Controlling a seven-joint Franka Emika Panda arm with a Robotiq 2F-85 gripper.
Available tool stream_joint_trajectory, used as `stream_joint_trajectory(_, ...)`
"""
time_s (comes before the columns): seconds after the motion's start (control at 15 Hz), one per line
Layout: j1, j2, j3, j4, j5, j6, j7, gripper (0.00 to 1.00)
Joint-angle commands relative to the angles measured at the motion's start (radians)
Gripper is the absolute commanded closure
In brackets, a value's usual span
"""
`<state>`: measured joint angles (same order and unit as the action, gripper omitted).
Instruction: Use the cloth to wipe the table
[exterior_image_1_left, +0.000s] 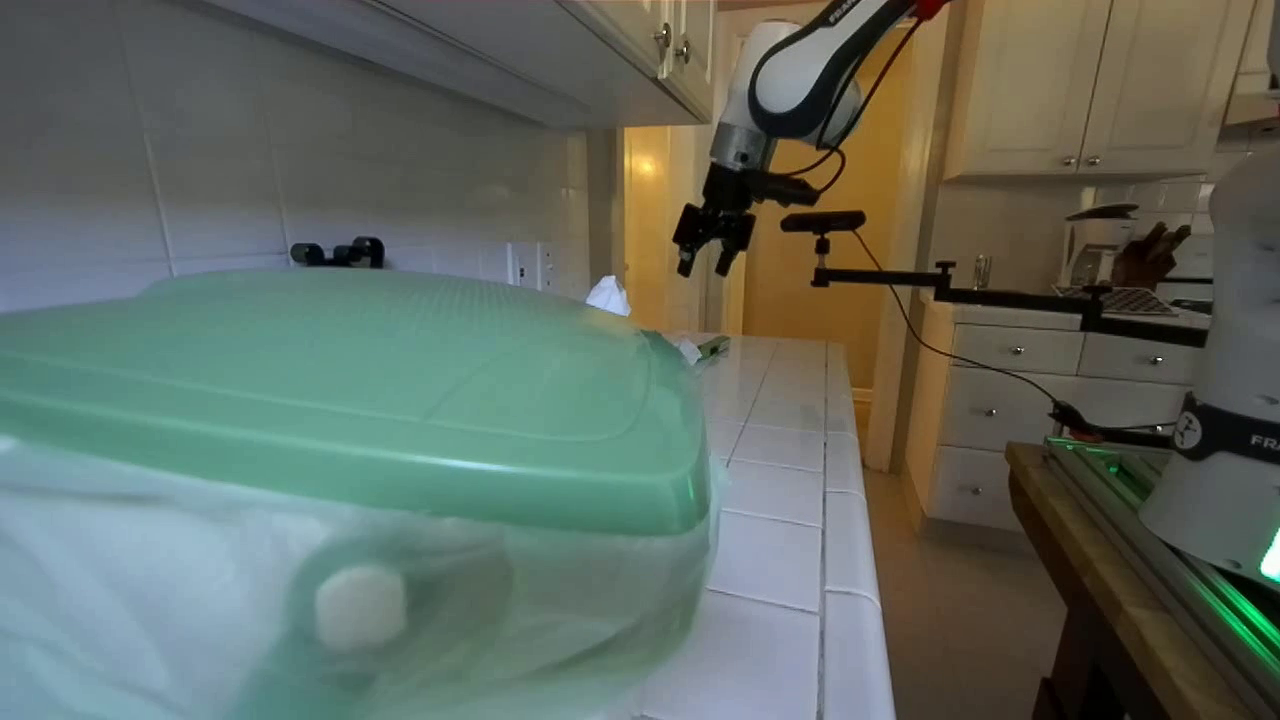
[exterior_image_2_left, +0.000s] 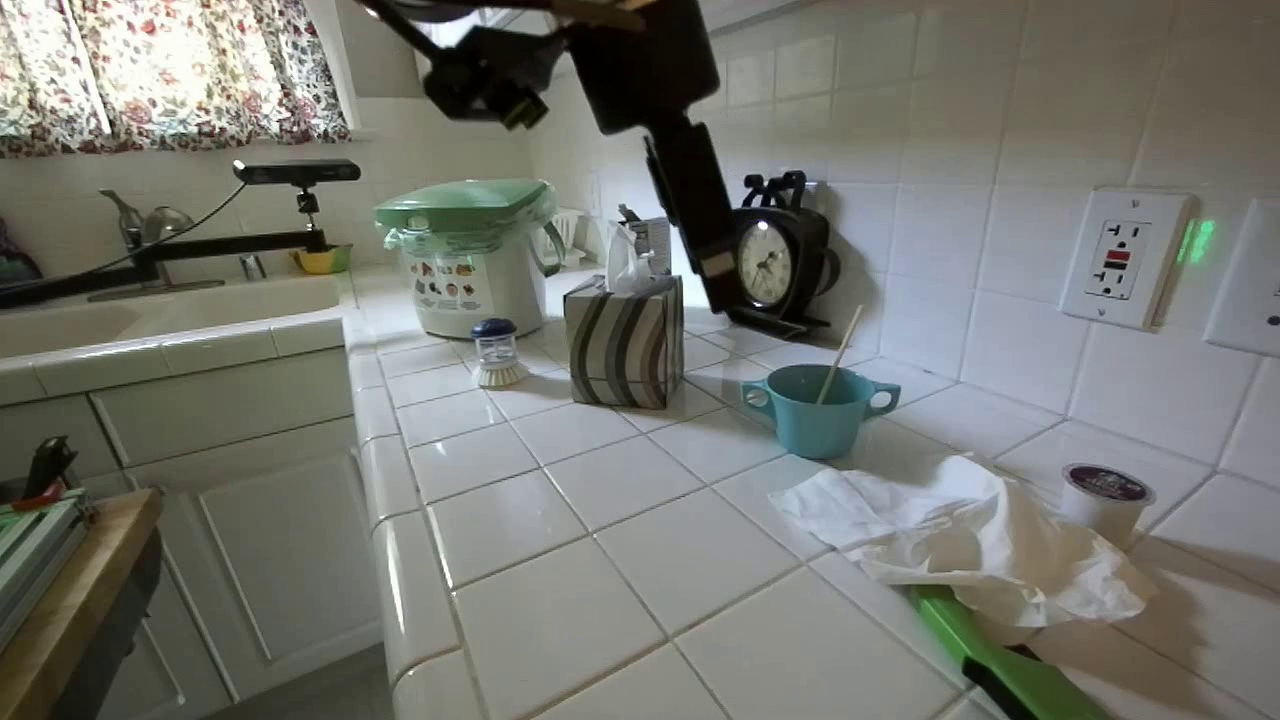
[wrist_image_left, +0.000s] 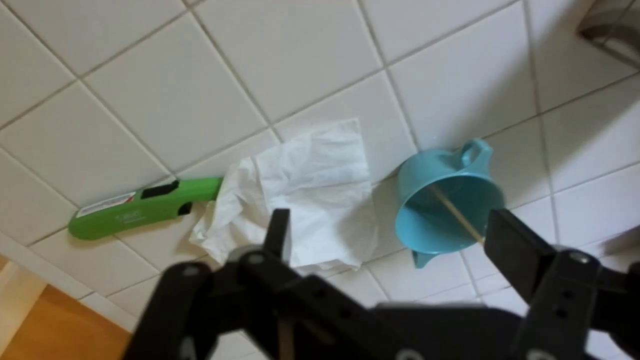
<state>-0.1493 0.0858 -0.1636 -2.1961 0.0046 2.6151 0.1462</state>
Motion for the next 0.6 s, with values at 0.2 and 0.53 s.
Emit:
stream_joint_trajectory(0.2, 0.025, -0.111, 0.033, -0.006, 0.000, -0.163, -0.003, 0.00)
stream_joint_trajectory(0.53, 0.020, -0.078, 0.025, -0.006, -0.001, -0.141, -0.003, 0.00)
